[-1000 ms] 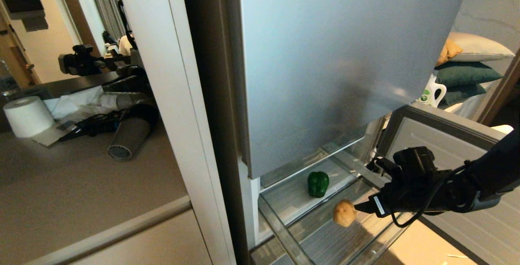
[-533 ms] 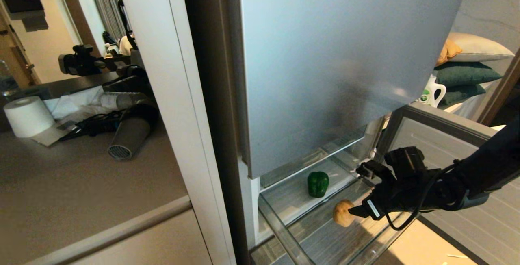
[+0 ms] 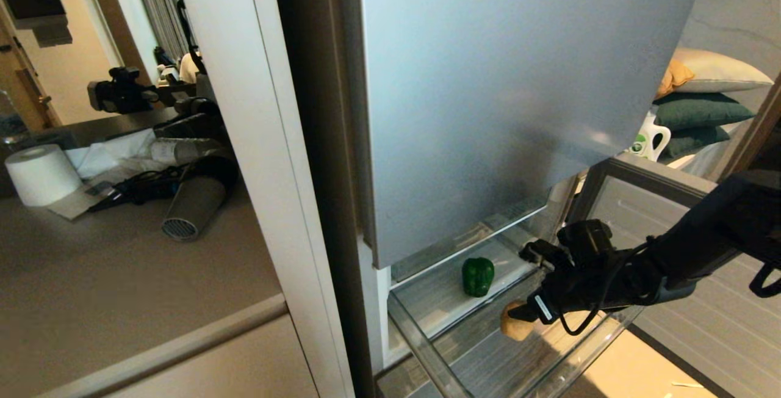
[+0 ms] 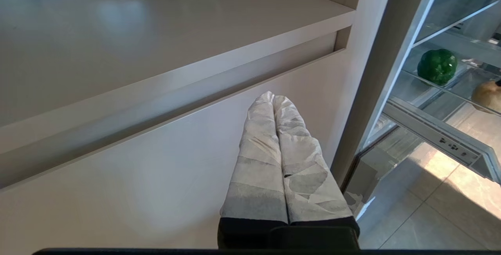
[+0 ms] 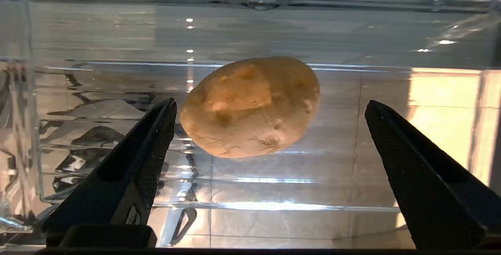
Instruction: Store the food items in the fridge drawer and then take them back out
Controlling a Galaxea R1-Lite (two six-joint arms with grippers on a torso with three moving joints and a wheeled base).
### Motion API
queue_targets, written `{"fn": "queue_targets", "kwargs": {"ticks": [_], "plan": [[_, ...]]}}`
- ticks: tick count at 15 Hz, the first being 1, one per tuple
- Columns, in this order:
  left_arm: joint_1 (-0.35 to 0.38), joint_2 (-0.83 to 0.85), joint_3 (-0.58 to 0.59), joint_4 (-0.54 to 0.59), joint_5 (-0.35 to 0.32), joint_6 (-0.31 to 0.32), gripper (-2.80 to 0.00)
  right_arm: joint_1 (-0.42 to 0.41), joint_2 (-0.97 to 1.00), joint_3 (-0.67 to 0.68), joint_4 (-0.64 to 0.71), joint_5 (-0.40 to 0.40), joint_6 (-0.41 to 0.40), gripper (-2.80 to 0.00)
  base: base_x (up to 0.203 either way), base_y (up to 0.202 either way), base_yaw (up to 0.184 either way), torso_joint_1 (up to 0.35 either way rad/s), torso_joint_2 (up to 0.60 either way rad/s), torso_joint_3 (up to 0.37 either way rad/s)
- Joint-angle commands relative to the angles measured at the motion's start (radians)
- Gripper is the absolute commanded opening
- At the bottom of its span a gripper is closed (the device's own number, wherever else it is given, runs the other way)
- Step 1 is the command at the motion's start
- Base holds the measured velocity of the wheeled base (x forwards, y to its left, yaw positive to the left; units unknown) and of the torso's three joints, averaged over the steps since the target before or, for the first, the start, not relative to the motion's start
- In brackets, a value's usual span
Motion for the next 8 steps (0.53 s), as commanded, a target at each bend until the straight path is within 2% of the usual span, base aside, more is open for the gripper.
{"fn": "queue_targets", "kwargs": {"ticks": [1, 8], "plan": [[0.0, 0.0, 0.011, -0.001, 0.0, 0.0, -2.8, 0.002, 0.028, -0.004, -0.002, 0.002, -0.004, 0.0, 0.0, 0.0, 0.0, 0.0, 0.0, 0.0], [0.0, 0.0, 0.011, -0.001, 0.0, 0.0, -2.8, 0.002, 0.069, -0.015, -0.009, 0.006, -0.003, 0.0, 0.0, 0.0, 0.0, 0.0, 0.0, 0.0]]}}
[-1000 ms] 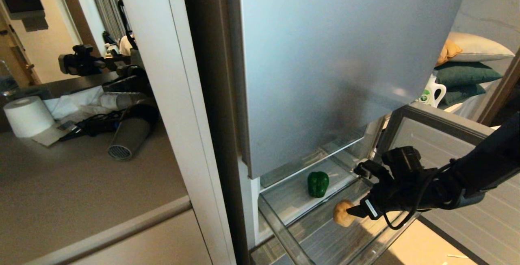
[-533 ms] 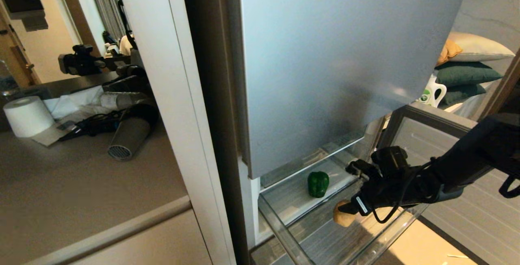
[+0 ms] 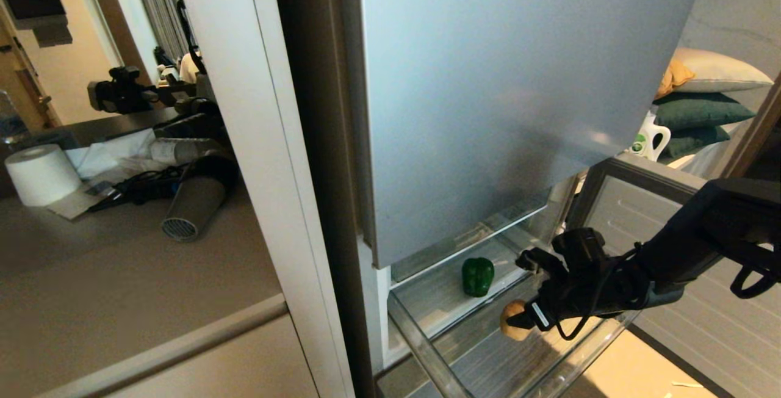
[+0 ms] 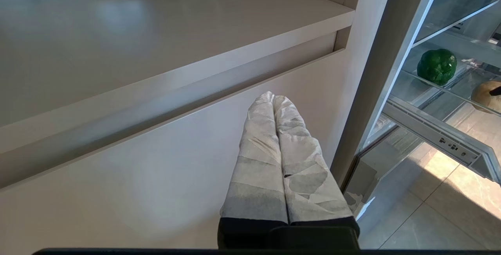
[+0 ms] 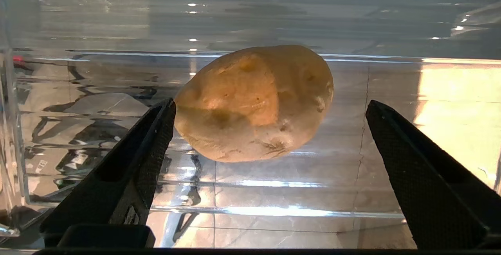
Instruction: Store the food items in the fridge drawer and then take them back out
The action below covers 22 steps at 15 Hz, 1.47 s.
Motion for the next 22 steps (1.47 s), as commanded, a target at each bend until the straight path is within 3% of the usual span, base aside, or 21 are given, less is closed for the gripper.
{"fn": "queue_targets", "kwargs": {"ticks": [1, 7, 22], "plan": [[0.0, 0.0, 0.011, -0.001, 0.0, 0.0, -2.8, 0.001, 0.019, -0.009, -0.003, 0.008, -0.001, 0.0, 0.0, 0.0, 0.0, 0.0, 0.0, 0.0], [0.0, 0.0, 0.011, -0.001, 0.0, 0.0, -2.8, 0.001, 0.06, -0.02, -0.005, 0.047, 0.001, 0.0, 0.0, 0.0, 0.0, 0.0, 0.0, 0.0], [0.0, 0.0, 0.011, -0.001, 0.0, 0.0, -2.8, 0.001, 0.073, -0.024, -0.005, 0.041, -0.001, 0.0, 0.0, 0.0, 0.0, 0.0, 0.0, 0.0]]}}
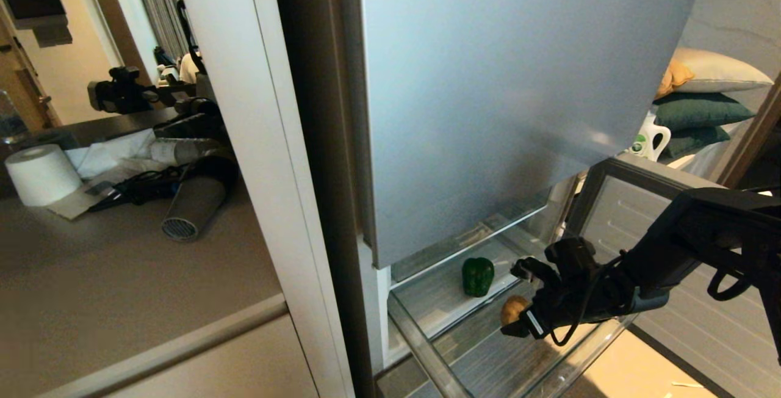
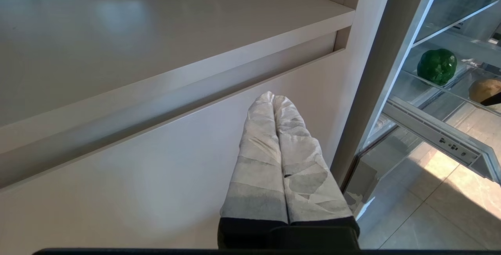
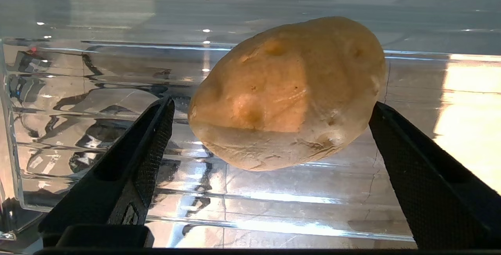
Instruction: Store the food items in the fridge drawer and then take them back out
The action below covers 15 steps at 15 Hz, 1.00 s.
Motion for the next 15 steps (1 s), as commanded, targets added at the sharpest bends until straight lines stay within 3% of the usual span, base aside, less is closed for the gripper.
{"fn": "queue_targets", "kwargs": {"ticks": [1, 3, 7, 15], "plan": [[0.0, 0.0, 0.011, -0.001, 0.0, 0.0, -2.8, 0.0, -0.002, 0.002, -0.002, 0.002, -0.002, 0.0, 0.0, 0.0, 0.0, 0.0, 0.0, 0.0], [0.0, 0.0, 0.011, -0.001, 0.0, 0.0, -2.8, 0.0, 0.005, 0.014, -0.028, 0.0, -0.001, 0.0, 0.0, 0.0, 0.0, 0.0, 0.0, 0.0], [0.0, 0.0, 0.011, -0.001, 0.0, 0.0, -2.8, 0.001, 0.056, 0.082, -0.267, -0.027, 0.003, 0.0, 0.0, 0.0, 0.0, 0.0, 0.0, 0.0], [0.0, 0.0, 0.011, -0.001, 0.0, 0.0, -2.8, 0.001, 0.056, 0.085, -0.27, -0.029, 0.004, 0.0, 0.0, 0.0, 0.0, 0.0, 0.0, 0.0]]}}
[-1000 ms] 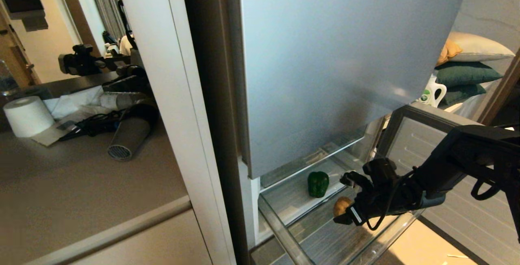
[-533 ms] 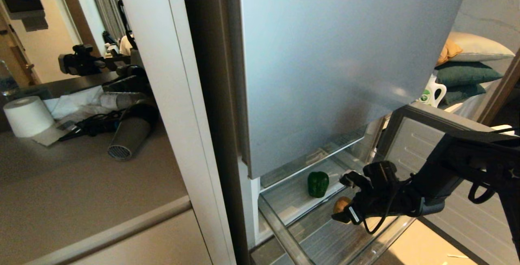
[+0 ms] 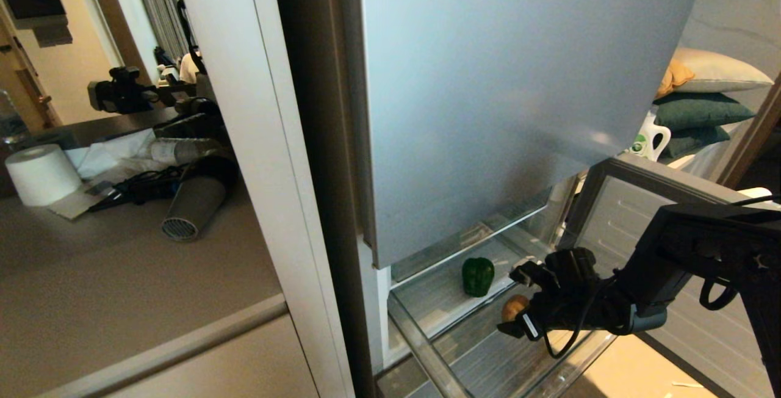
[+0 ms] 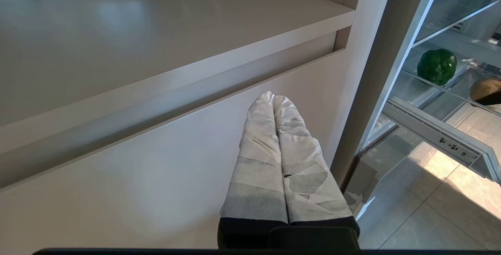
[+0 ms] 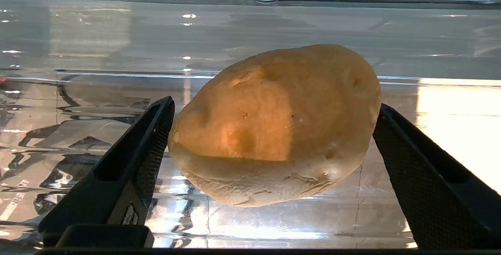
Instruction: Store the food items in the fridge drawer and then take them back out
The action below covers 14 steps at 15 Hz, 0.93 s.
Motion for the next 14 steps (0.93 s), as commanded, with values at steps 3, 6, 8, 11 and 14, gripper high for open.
{"fn": "queue_targets", "kwargs": {"ticks": [3, 6, 8, 11, 14], "plan": [[0.0, 0.0, 0.011, 0.0, 0.0, 0.0, -2.8, 0.0, 0.0, -0.002, 0.003, 0.001, -0.002, 0.0, 0.0, 0.0, 0.0, 0.0, 0.0, 0.0], [0.0, 0.0, 0.011, 0.0, 0.0, 0.0, -2.8, 0.001, 0.0, -0.002, 0.004, -0.002, -0.002, -2.8, 0.0, 0.0, 0.0, 0.0, 0.0, 0.0], [0.0, 0.0, 0.011, 0.0, 0.0, 0.0, -2.8, 0.001, 0.0, -0.002, 0.004, -0.012, -0.004, -2.8, 0.0, 0.0, 0.0, 0.0, 0.0, 0.0], [0.0, 0.0, 0.011, 0.0, 0.0, 0.0, -2.8, 0.001, -0.002, 0.001, 0.004, -0.013, -0.002, -2.8, 0.0, 0.0, 0.0, 0.0, 0.0, 0.0], [0.0, 0.0, 0.011, 0.0, 0.0, 0.0, -2.8, 0.005, -0.028, -0.016, 0.04, -0.02, -0.001, -2.8, 0.0, 0.0, 0.0, 0.0, 0.0, 0.0]]}}
